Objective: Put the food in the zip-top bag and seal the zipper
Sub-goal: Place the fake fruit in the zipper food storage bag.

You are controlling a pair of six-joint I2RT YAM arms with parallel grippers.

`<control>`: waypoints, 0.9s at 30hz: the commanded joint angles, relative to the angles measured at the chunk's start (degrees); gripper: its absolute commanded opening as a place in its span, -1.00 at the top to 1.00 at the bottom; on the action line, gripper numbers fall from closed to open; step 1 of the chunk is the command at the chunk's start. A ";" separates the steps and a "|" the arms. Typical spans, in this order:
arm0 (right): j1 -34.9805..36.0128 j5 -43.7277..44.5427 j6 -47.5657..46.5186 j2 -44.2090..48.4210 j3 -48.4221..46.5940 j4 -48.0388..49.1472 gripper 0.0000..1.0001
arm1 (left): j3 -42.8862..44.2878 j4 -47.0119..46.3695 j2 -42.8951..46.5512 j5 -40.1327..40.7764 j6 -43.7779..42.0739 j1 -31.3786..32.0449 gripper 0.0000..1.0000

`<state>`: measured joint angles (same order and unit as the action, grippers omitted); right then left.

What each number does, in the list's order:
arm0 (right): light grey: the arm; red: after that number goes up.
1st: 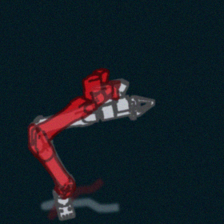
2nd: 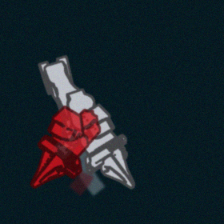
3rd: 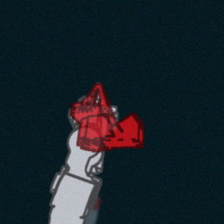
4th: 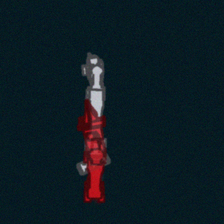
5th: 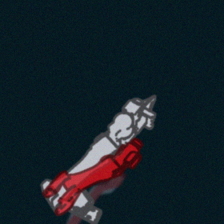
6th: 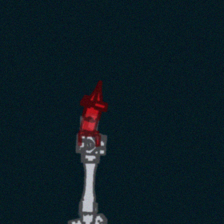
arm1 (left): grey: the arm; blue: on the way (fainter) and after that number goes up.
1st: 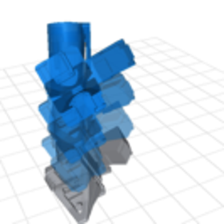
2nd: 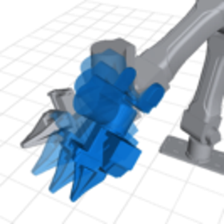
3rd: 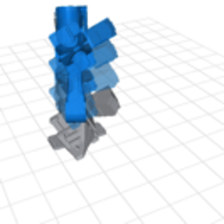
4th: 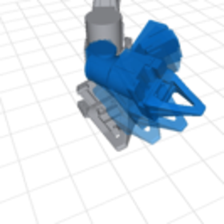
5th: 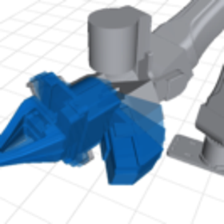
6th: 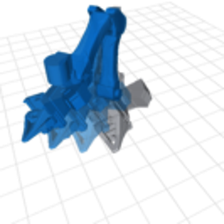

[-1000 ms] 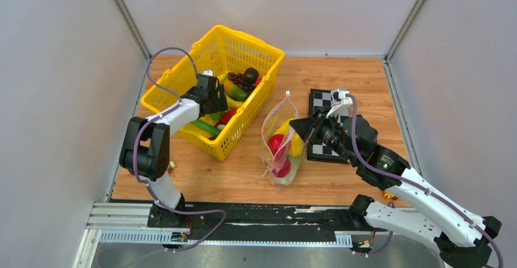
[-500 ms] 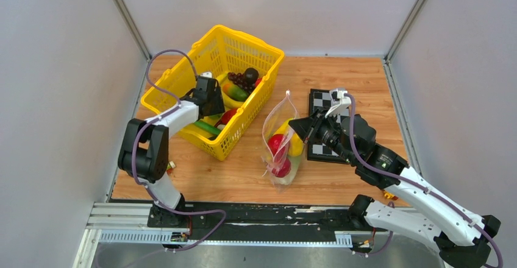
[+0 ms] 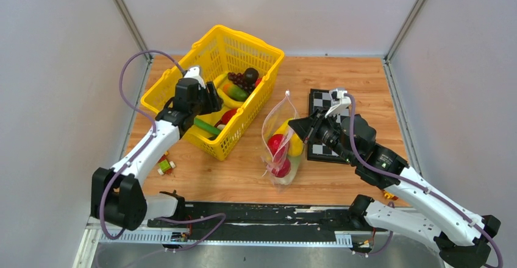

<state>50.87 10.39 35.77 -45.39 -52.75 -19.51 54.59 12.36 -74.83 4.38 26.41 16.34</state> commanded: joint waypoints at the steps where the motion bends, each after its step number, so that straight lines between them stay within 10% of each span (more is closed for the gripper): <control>1: 0.10 -0.02 0.60 0.61 -0.64 1.84 1.00 | 0.75 -2.17 8.60 -8.73 1.45 -0.41 0.39; 16: 0.12 0.05 0.94 0.62 -0.51 2.31 1.00 | 5.00 -6.68 17.18 -32.79 4.40 0.10 0.36; 27: 0.11 0.24 0.63 0.33 -0.84 2.19 1.00 | 11.12 -12.10 16.20 -40.03 -1.34 15.91 0.30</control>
<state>50.87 10.41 35.94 -45.36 -52.75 -19.46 61.71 4.34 -59.00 -31.70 28.69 27.99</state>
